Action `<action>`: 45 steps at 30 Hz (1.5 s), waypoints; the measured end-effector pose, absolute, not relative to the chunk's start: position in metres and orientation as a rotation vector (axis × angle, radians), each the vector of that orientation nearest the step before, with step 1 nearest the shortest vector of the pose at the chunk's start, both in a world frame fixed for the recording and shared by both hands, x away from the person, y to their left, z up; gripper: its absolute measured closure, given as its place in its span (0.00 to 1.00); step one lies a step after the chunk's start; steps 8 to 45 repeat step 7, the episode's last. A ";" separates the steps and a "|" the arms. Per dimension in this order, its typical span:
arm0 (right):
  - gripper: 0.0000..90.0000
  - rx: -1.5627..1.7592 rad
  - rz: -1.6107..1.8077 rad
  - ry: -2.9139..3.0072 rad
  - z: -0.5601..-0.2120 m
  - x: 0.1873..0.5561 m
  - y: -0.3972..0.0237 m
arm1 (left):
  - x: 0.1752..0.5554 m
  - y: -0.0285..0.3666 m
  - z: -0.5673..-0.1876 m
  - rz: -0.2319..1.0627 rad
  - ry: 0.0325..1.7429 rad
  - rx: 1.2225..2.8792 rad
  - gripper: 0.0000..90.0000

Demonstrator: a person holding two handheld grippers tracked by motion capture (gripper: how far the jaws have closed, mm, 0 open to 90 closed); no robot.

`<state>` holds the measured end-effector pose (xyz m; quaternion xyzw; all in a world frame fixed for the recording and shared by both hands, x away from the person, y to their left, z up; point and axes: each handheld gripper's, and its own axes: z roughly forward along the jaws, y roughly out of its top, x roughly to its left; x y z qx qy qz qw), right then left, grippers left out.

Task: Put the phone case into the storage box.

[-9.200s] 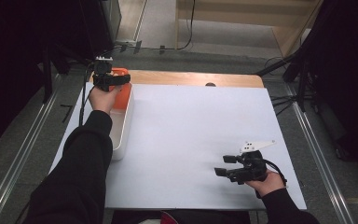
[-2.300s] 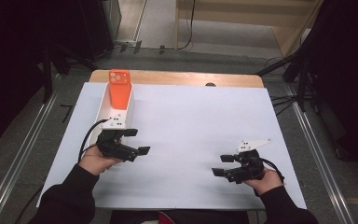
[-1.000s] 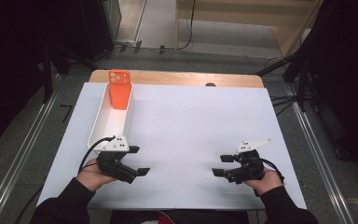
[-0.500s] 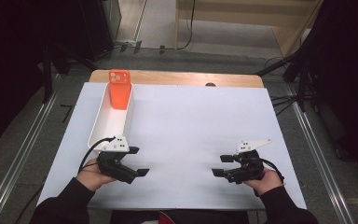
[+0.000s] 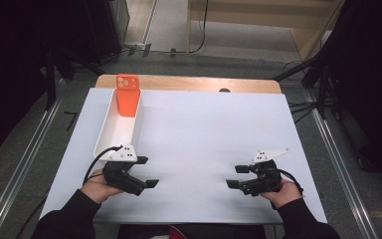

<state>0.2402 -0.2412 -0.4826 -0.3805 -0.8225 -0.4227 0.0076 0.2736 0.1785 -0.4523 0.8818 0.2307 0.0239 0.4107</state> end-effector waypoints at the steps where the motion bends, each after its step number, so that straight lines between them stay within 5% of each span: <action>1: 0.30 -1.189 -1.321 -2.570 -0.483 0.240 -0.241 | 0.274 0.179 -0.452 0.060 0.581 2.221 0.16; 45: 0.30 -1.192 -1.319 -2.571 -0.483 0.241 -0.242 | 0.273 0.179 -0.452 0.061 0.575 2.219 0.16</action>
